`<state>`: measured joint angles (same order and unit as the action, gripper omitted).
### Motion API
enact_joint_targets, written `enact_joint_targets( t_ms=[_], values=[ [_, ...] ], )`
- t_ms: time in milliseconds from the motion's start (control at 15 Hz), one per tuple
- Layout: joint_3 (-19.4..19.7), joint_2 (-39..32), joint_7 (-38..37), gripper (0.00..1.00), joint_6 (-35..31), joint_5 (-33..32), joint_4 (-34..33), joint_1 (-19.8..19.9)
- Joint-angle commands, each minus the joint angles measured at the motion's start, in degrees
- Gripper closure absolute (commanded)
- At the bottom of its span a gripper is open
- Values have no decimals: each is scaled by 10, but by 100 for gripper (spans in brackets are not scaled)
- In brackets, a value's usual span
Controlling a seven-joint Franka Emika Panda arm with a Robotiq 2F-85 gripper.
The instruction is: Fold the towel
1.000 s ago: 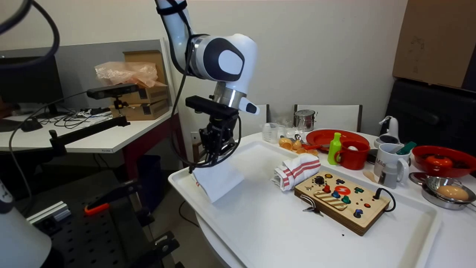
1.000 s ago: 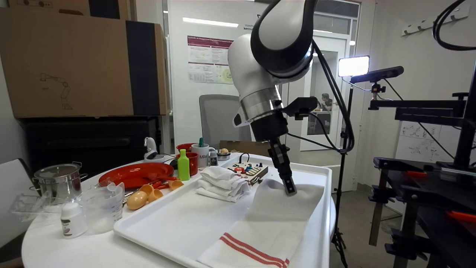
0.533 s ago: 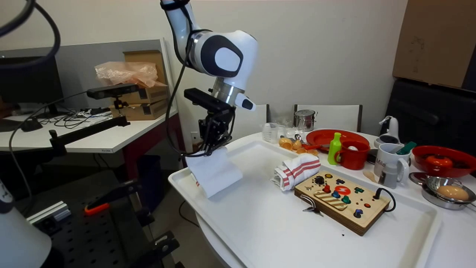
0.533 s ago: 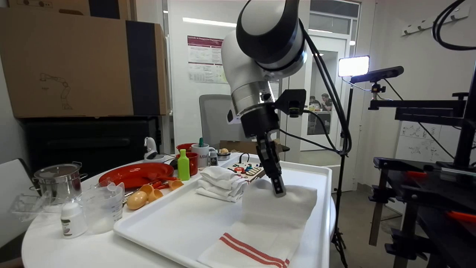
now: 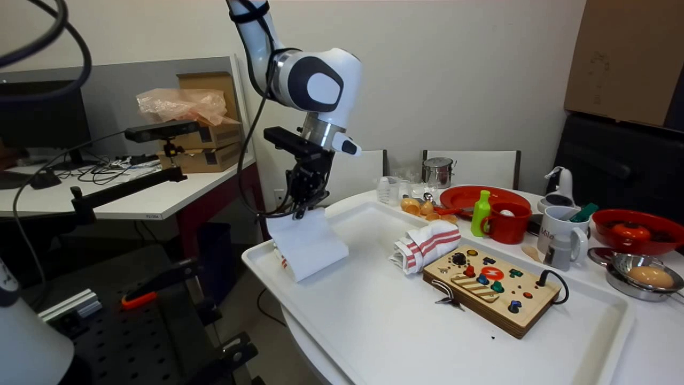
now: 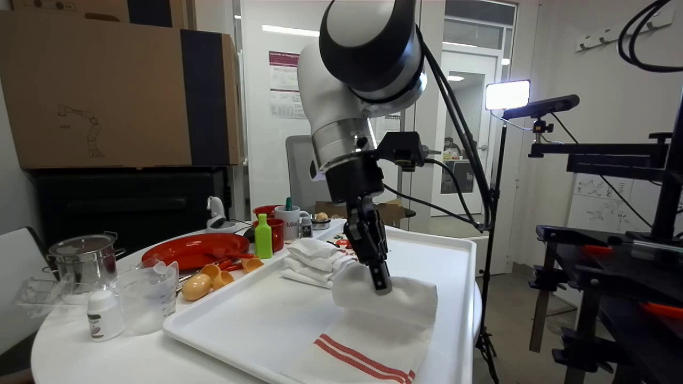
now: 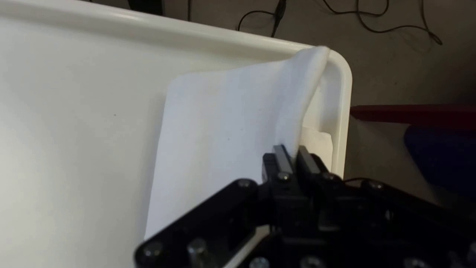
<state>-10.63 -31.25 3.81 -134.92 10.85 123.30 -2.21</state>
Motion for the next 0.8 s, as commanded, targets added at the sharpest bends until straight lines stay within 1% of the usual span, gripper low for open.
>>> enact_joint_targets(
  t_ms=[0,400,733],
  values=[
    [15,-32,-39,98,-1,-11,-40,-34],
    [21,-61,-70,98,7,-27,-81,-71],
    [23,-83,-82,98,20,-45,-108,-93]
  ],
)
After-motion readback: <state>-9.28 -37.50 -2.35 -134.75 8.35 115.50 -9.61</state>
